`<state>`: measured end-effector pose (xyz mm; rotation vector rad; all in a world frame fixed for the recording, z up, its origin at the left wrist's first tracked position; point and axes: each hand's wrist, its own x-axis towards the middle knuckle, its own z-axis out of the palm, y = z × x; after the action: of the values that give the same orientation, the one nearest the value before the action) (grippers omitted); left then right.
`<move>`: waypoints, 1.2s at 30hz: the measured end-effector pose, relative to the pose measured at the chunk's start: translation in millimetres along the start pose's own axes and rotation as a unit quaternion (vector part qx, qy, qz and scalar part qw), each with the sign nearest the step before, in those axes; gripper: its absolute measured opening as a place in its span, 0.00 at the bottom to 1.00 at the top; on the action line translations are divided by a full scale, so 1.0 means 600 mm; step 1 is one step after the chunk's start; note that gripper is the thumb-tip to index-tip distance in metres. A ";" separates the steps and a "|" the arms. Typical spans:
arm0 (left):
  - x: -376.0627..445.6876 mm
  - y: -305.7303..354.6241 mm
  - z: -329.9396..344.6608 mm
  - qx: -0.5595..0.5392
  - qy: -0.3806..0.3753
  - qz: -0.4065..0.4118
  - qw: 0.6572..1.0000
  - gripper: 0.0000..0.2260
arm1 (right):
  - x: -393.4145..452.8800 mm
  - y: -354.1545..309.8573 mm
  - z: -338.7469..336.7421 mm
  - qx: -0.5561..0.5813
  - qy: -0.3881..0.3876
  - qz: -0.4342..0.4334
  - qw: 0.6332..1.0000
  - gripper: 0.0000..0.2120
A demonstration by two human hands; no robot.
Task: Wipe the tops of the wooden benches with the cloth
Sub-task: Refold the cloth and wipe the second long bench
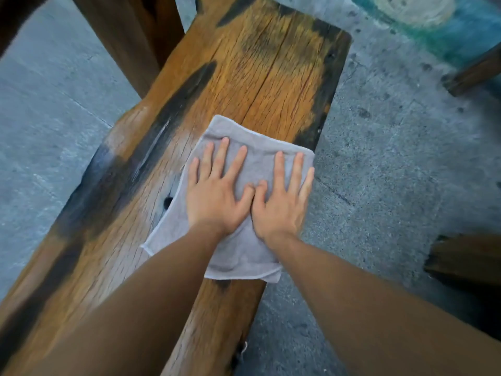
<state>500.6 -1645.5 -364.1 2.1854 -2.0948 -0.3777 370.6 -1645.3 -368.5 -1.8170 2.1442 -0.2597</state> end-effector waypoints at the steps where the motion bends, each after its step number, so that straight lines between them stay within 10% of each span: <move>1: 0.026 0.002 -0.004 -0.002 -0.002 -0.001 1.000 0.32 | 0.026 0.002 -0.001 -0.010 -0.001 -0.009 1.000 0.32; 13: 0.333 0.057 -0.030 -0.004 0.005 0.011 1.000 0.33 | 0.357 0.003 -0.036 -0.081 -0.001 -0.047 0.996 0.33; 24: 0.618 0.122 -0.038 -0.008 0.015 -0.012 1.000 0.29 | 0.638 -0.041 -0.065 -0.015 -0.013 0.101 0.995 0.31; 36: 0.449 0.096 -0.038 -0.026 0.001 -0.015 1.000 0.25 | 0.480 -0.057 -0.038 -0.039 -0.007 0.067 0.997 0.28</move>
<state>457.8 -1918.7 -359.7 2.1898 -2.0292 -0.4282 353.6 -1935.5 -371.0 -1.7001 2.2851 -0.1330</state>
